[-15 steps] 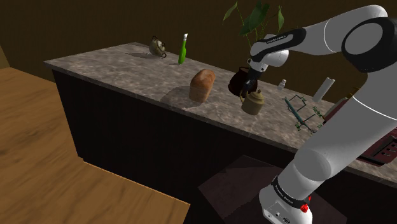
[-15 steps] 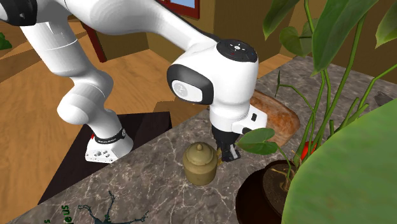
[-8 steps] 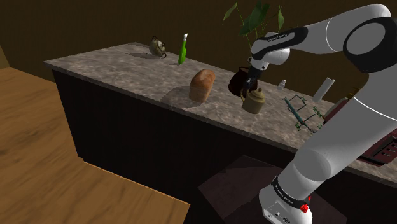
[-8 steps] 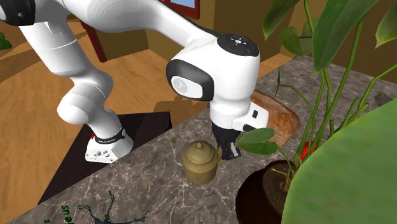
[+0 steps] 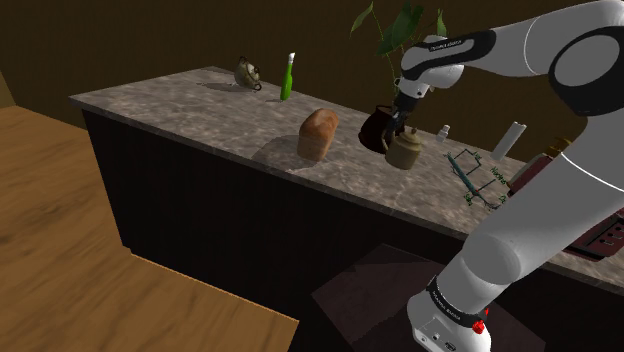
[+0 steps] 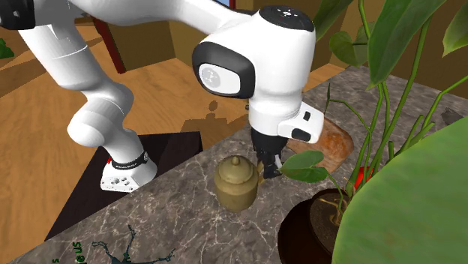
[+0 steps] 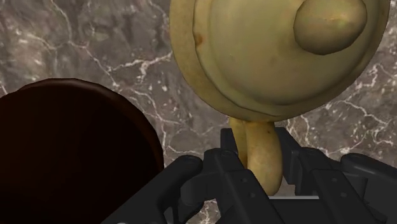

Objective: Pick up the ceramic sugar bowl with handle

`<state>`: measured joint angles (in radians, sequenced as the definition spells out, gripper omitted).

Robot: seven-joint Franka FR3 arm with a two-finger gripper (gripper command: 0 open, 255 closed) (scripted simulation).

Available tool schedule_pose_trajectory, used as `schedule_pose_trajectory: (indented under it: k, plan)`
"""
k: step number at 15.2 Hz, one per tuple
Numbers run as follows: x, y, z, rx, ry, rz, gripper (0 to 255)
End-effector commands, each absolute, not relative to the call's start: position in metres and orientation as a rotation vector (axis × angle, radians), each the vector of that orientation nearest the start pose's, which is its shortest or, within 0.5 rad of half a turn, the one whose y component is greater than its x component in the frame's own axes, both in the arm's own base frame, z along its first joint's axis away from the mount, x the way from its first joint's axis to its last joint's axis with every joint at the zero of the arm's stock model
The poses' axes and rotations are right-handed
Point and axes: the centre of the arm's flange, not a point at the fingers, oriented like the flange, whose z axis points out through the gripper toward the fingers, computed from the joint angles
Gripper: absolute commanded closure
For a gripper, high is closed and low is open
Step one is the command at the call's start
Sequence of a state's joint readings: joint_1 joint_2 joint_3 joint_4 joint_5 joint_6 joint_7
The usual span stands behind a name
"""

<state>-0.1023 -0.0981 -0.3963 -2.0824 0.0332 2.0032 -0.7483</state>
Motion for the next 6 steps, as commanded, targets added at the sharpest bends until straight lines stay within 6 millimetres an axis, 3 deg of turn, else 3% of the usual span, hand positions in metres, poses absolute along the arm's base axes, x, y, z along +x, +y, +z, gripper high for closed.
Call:
schedule_pose_trajectory:
  k: [1, 6]
  plan:
    - [0.461, -0.255, 0.479, -3.071, -0.366, -0.076, 255]
    - [0.461, -0.255, 0.495, -3.071, -0.366, -0.076, 255]
